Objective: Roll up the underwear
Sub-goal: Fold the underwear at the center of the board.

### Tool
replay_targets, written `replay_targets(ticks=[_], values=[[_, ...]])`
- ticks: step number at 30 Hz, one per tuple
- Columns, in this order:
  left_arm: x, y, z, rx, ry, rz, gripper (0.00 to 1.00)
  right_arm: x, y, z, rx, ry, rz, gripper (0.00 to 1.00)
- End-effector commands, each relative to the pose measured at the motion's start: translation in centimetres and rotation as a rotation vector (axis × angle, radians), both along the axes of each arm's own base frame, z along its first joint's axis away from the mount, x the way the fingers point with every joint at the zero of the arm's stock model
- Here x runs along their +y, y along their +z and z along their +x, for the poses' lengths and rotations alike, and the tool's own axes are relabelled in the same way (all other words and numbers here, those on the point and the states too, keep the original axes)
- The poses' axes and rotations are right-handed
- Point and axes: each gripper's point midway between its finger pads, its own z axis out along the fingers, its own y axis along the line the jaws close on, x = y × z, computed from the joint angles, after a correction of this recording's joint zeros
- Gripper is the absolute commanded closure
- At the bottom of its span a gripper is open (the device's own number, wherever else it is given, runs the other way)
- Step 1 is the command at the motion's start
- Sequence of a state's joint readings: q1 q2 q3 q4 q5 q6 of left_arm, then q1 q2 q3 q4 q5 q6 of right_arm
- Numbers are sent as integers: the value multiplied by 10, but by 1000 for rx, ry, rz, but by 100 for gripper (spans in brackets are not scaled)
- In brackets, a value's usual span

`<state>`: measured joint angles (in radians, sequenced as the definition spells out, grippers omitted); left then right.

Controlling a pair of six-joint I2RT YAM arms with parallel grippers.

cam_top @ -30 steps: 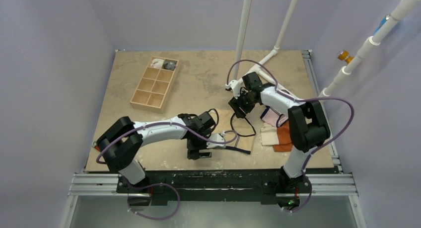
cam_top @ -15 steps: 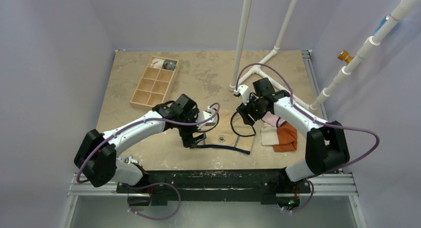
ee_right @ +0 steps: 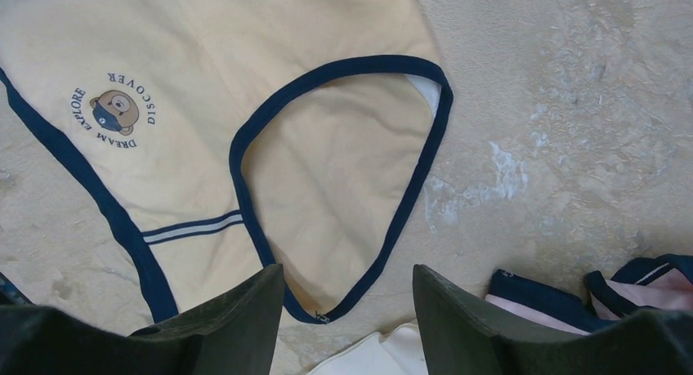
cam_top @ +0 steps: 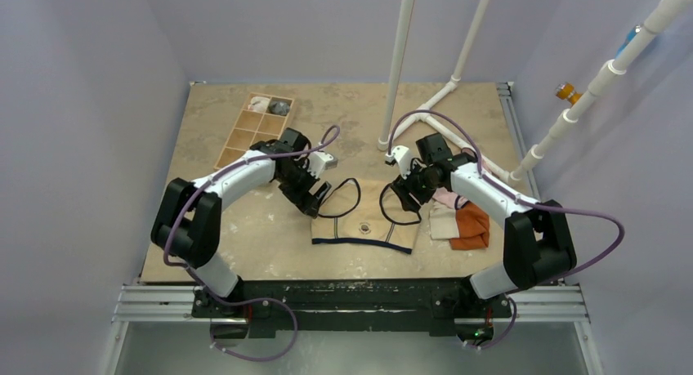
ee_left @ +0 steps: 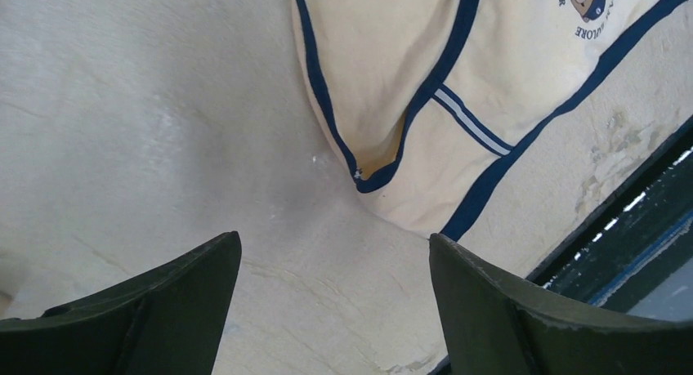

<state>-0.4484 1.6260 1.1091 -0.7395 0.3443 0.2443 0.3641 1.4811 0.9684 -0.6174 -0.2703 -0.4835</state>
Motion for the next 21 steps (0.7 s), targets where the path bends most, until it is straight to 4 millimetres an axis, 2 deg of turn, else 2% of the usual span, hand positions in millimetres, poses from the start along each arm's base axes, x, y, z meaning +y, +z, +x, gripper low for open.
replay_targets(ticks=[1, 6, 10, 21], values=[[-13, 0, -12, 121, 16, -44, 20, 3, 11, 3, -43, 8, 35, 43], [-16, -15, -23, 205, 9, -49, 32, 1, 12, 3, -54, 2, 27, 43], [-18, -20, -19, 203, 18, -52, 44, 2, 13, 5, -54, -2, 29, 43], [-32, -30, -17, 240, 24, -74, 59, 2, 7, 6, -51, -7, 25, 44]])
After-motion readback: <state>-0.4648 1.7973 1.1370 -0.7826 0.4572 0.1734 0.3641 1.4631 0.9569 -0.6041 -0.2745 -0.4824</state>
